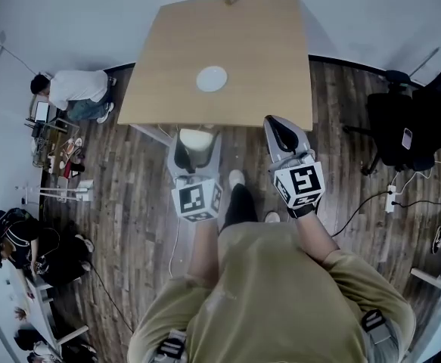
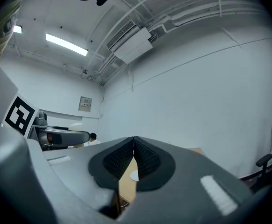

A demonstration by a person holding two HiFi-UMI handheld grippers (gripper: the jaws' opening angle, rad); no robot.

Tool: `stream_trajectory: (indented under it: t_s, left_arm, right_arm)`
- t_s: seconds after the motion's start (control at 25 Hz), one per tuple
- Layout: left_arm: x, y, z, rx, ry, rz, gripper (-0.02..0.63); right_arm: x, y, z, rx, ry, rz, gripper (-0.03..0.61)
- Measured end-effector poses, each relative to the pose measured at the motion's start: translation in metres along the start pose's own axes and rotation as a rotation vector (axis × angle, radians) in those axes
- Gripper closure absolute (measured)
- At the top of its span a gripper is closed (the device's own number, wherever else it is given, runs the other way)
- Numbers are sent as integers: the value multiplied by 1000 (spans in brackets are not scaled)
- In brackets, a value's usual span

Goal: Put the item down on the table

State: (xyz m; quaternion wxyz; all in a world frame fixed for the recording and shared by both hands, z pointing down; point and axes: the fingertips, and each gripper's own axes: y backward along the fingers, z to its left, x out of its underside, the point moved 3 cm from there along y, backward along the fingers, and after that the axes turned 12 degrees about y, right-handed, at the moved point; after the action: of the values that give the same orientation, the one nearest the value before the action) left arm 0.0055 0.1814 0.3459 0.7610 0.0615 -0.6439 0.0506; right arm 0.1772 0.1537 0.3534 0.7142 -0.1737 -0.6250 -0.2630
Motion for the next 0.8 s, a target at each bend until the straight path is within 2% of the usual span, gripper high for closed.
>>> stream_trajectory:
  t_s: [0.32, 0.56, 0.8]
  left_arm:
    - [16, -81, 31, 27, 26, 24, 230]
    - [-1, -151, 89, 31, 47, 21, 230]
    - [1, -211, 143, 38, 55, 55, 230]
  right_arm:
    - [24, -84, -27, -27, 24, 33, 572]
    - [18, -180, -30, -52, 58, 40, 572]
    - [28, -271, -35, -58, 64, 65, 572]
